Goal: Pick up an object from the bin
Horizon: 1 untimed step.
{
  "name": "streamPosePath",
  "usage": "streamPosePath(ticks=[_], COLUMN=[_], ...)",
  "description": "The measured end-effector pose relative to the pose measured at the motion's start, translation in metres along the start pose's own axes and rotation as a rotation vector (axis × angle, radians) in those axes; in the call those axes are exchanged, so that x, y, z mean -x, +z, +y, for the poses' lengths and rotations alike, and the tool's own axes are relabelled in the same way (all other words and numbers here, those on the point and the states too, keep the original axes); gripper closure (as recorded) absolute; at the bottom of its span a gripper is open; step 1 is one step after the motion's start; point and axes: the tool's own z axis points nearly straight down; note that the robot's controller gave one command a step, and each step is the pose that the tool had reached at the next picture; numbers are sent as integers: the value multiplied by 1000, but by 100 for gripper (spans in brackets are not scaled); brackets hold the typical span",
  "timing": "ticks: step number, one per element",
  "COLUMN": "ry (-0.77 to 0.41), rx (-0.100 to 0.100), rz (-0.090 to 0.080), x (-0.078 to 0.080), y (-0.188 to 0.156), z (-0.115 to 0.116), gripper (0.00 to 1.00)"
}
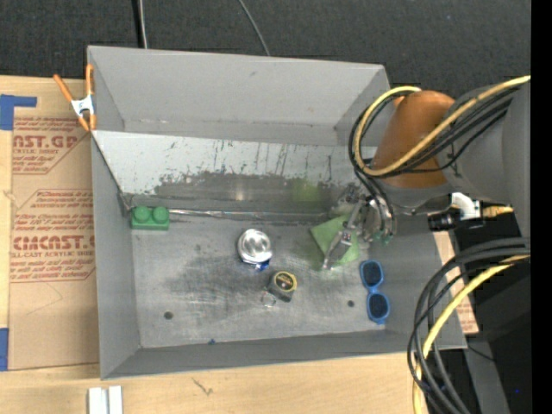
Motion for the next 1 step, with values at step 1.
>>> streamPosePath(ticks=[1], ry=[129], rx=[2], rz=[-1], x=[-2], y=[13], z=[11], gripper=[0])
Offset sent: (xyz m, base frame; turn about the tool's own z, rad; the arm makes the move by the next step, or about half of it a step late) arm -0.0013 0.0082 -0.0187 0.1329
